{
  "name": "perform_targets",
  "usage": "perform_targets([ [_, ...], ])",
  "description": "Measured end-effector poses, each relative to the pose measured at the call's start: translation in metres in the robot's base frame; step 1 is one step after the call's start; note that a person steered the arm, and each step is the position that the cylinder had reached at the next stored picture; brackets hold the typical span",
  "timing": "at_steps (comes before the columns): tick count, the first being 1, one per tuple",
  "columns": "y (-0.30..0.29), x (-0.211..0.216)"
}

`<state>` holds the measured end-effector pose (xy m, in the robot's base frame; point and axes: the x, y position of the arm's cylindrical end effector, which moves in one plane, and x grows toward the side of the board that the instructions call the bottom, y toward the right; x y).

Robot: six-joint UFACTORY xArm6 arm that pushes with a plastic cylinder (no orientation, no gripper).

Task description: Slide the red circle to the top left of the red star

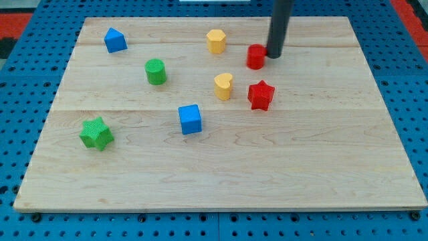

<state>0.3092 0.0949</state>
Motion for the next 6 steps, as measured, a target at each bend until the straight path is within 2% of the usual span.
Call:
perform_targets([
  [1,0.012,-0.029],
  [2,-0.025,-0.023],
  [4,-0.028,0.03],
  [5,0.01,-0.002],
  [6,0.01,-0.073],
])
